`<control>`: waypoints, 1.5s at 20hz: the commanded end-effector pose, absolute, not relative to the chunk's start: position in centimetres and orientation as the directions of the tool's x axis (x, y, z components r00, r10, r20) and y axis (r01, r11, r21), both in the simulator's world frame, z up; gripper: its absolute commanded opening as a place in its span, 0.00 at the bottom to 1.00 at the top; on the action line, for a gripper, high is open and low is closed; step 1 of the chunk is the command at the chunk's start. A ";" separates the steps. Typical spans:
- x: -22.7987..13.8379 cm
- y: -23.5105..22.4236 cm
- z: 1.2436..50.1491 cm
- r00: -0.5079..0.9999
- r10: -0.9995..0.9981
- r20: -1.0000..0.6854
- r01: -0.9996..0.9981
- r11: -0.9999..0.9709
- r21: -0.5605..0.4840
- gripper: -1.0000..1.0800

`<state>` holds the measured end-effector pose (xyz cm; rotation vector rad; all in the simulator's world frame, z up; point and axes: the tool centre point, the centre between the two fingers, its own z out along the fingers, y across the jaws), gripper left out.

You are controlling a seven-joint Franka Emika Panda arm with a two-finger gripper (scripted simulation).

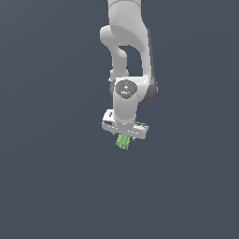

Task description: Pick up the object and move it to a goal position.

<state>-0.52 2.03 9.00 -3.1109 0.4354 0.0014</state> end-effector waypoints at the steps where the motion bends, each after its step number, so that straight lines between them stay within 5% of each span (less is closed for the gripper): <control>1: -0.5 2.0 8.7 0.962 -0.275 -0.001 -0.275 -0.962 0.000 0.96; 15: -0.5 2.1 4.0 0.961 -0.278 0.000 -0.278 -0.961 0.000 0.96; 16: -0.5 2.1 4.0 0.961 -0.278 0.000 -0.278 -0.961 0.000 0.00; 30: -0.8 2.1 4.1 0.961 -0.278 0.000 -0.278 -0.961 0.000 0.00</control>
